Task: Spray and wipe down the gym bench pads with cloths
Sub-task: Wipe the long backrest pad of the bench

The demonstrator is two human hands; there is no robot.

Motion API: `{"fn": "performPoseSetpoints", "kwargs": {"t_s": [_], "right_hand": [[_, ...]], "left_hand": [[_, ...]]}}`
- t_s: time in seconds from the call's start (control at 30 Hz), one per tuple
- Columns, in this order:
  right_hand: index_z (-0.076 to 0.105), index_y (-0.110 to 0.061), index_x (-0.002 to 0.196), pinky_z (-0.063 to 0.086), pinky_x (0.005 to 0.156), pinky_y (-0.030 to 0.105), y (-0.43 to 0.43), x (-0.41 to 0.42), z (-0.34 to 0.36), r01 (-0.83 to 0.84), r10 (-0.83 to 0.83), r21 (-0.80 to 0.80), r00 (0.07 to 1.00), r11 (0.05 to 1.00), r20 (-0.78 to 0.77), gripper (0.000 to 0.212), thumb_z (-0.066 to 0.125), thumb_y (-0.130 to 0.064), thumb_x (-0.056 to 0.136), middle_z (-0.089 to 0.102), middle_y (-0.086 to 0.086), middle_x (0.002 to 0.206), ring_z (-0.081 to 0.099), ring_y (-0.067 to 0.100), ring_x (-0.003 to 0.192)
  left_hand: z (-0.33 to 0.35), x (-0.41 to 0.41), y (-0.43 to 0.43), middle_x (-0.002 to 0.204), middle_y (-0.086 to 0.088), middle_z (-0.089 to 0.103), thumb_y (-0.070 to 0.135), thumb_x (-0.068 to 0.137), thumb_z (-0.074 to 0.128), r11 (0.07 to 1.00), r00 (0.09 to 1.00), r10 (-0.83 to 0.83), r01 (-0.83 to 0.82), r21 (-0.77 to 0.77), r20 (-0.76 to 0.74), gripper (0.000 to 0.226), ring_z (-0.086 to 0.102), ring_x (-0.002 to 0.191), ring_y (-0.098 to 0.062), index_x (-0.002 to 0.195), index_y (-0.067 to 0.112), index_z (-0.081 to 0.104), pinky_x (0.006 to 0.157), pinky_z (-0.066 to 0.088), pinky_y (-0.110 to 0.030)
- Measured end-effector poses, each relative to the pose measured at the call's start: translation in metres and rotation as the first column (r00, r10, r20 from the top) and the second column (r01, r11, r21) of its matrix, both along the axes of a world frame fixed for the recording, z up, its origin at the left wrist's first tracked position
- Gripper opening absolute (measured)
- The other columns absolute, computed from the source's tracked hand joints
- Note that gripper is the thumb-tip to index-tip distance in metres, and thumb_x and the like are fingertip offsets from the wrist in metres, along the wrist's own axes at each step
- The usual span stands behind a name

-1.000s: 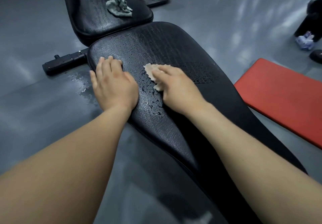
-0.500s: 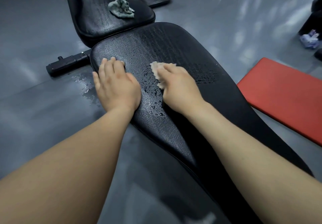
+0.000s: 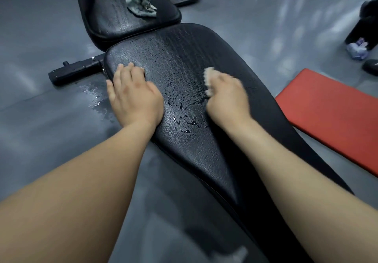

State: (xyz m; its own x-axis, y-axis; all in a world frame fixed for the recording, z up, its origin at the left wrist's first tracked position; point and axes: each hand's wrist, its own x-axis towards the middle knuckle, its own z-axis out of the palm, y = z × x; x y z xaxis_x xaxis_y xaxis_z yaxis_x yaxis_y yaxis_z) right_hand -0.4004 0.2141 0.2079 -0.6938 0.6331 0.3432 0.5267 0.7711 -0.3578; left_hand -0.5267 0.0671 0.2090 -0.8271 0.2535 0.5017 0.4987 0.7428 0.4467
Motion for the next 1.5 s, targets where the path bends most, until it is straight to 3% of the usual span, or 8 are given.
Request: {"fn": "performPoseSetpoints", "kwargs": {"t_s": [0.17,0.37,0.47,0.63,0.77,1.03,1.33,1.5], "right_hand": [[0.059,-0.017,0.136,0.049,0.102,0.041,-0.017,-0.008,-0.003,-0.282,0.278,0.088,0.959,0.955,0.061,0.056,0.045,-0.018,0.082,0.054,0.000,0.147,0.053,0.033,0.124],[0.063,-0.009,0.107,0.045,0.079,0.039,0.081,0.049,-0.002,0.184,-0.173,-0.090,0.978,0.979,0.117,0.040,0.041,-0.011,0.074,0.063,0.021,0.110,0.058,0.042,0.102],[0.059,-0.004,0.112,0.041,0.077,0.039,0.075,0.048,0.001,0.278,-0.261,-0.135,0.956,0.951,0.133,0.029,0.049,-0.004,0.084,0.063,0.023,0.109,0.058,0.043,0.103],[0.035,-0.008,0.154,0.032,0.112,0.033,-0.008,0.011,0.011,0.004,-0.001,-0.027,0.993,1.000,0.118,0.066,0.052,-0.008,0.090,0.047,0.012,0.151,0.043,0.033,0.135],[0.054,-0.016,0.139,0.045,0.106,0.040,-0.004,0.008,0.011,-0.164,0.159,0.022,0.973,0.986,0.165,0.048,0.049,-0.019,0.092,0.048,0.007,0.149,0.046,0.034,0.131],[0.065,-0.010,0.119,0.040,0.102,0.044,0.061,0.057,0.000,0.324,-0.321,0.020,0.925,0.946,0.202,0.037,0.046,-0.036,0.101,0.054,0.026,0.121,0.049,0.045,0.116],[0.066,-0.009,0.104,0.051,0.078,0.046,-0.036,0.013,0.002,-0.277,0.277,0.216,0.960,0.936,0.031,0.037,0.047,-0.039,0.093,0.053,0.014,0.099,0.053,0.036,0.089],[0.065,-0.012,0.116,0.049,0.087,0.047,0.052,0.052,0.001,0.176,-0.183,0.090,0.980,0.980,0.075,0.042,0.056,-0.049,0.098,0.060,0.022,0.113,0.058,0.043,0.106]], "left_hand": [[0.001,0.000,-0.002,0.154,-0.005,0.046,0.023,0.095,0.038,1.000,1.000,-0.009,0.010,-0.007,0.009,0.042,0.027,0.151,-0.024,0.131,0.015,0.058,0.126,0.010,-0.047],[0.001,0.001,-0.002,0.154,-0.007,0.045,0.022,0.096,0.040,1.000,1.000,-0.011,0.011,0.011,0.005,0.042,0.027,0.151,-0.024,0.133,0.013,0.057,0.126,0.010,-0.046],[0.001,0.000,-0.001,0.153,-0.007,0.047,0.023,0.093,0.038,1.000,1.000,-0.005,0.005,0.019,-0.001,0.045,0.029,0.150,-0.025,0.132,0.013,0.058,0.126,0.011,-0.047],[0.001,0.000,-0.001,0.153,-0.005,0.047,0.023,0.094,0.038,1.000,1.000,-0.013,0.013,0.016,0.007,0.043,0.028,0.150,-0.025,0.130,0.014,0.058,0.126,0.010,-0.047],[-0.001,-0.002,-0.001,0.153,-0.004,0.047,0.022,0.094,0.038,1.000,1.000,-0.009,0.009,0.003,-0.003,0.041,0.028,0.150,-0.024,0.129,0.015,0.058,0.126,0.011,-0.047],[-0.003,-0.003,-0.001,0.153,-0.004,0.047,0.024,0.092,0.034,1.000,1.000,-0.009,0.009,0.021,-0.006,0.046,0.028,0.150,-0.024,0.129,0.015,0.059,0.126,0.011,-0.047],[-0.002,0.000,-0.002,0.152,-0.005,0.048,0.023,0.092,0.035,0.999,1.000,-0.021,0.021,0.025,-0.007,0.044,0.028,0.150,-0.024,0.128,0.014,0.059,0.126,0.011,-0.048],[0.001,0.000,-0.003,0.153,-0.005,0.047,0.021,0.094,0.037,0.999,1.000,-0.023,0.023,0.024,0.004,0.042,0.028,0.151,-0.023,0.130,0.014,0.058,0.126,0.011,-0.047]]}}
